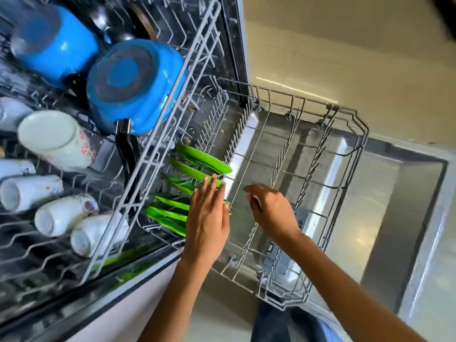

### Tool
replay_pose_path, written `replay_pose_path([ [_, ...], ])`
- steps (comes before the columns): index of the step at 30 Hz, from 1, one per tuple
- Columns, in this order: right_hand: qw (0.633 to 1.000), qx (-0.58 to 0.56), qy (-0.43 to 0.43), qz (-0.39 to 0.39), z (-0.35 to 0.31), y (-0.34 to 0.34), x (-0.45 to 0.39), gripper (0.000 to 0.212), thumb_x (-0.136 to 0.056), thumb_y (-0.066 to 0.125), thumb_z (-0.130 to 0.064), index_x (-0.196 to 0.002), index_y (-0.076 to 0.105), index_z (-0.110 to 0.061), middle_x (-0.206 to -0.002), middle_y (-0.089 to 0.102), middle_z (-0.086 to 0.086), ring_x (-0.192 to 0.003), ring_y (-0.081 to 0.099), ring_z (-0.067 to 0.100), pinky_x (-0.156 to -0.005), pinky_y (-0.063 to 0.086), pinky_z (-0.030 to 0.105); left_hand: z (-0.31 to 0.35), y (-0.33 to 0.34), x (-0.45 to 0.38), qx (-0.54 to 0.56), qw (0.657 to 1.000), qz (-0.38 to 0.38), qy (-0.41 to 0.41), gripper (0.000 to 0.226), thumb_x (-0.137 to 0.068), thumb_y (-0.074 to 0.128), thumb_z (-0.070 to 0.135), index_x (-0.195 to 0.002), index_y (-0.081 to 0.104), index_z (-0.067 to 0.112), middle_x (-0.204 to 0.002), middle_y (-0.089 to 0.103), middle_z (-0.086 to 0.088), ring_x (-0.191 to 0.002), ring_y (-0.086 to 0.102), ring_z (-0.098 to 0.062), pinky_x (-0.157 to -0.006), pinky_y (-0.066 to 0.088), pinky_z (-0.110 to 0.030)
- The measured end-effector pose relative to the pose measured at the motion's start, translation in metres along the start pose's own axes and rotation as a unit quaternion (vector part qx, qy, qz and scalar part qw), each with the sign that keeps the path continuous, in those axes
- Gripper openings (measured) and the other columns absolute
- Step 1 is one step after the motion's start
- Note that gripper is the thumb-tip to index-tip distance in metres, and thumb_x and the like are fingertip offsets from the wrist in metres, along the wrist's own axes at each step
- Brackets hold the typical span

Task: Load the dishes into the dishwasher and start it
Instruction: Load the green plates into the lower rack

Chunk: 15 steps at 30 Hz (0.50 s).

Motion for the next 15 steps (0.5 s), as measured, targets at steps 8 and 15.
replay_pose_path([
  [8, 0.992, 0.049, -0.112, 0.015, -0.081, -0.057, 0.107, 0.036, -0.090, 0.039, -0.027, -0.109, 0.065, -0.012, -0.104, 0.068, 0.008, -0.079, 0.067, 0.036, -0.059, 0.055, 0.044, 0.053, -0.098, 0.117, 0.055, 0.996, 0.065, 0.002, 0.042, -0.097, 0.035, 0.020, -0.130, 0.055, 0.004, -0.145, 0.043, -0.011, -0.138, 0.035, -0.026, -0.111, 0.026, -0.043],
  [15, 0.951, 0.048, -0.303, 0.034, -0.276, -0.158, 0.247, 0.027, -0.088, 0.051, -0.019, -0.107, 0.066, -0.009, -0.099, 0.069, 0.008, -0.087, 0.065, 0.030, -0.064, 0.055, 0.036, 0.086, -0.285, 0.297, 0.028, 0.982, 0.165, -0.086, 0.043, -0.095, 0.035, 0.021, -0.130, 0.055, 0.004, -0.144, 0.044, -0.010, -0.137, 0.034, -0.023, -0.112, 0.024, -0.037],
])
Point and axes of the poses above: each hand's wrist, its own x-axis away from the middle knuckle, its own y-axis out of the palm, z = x × y, the point moved 10 cm from there along -x, towards the middle knuckle
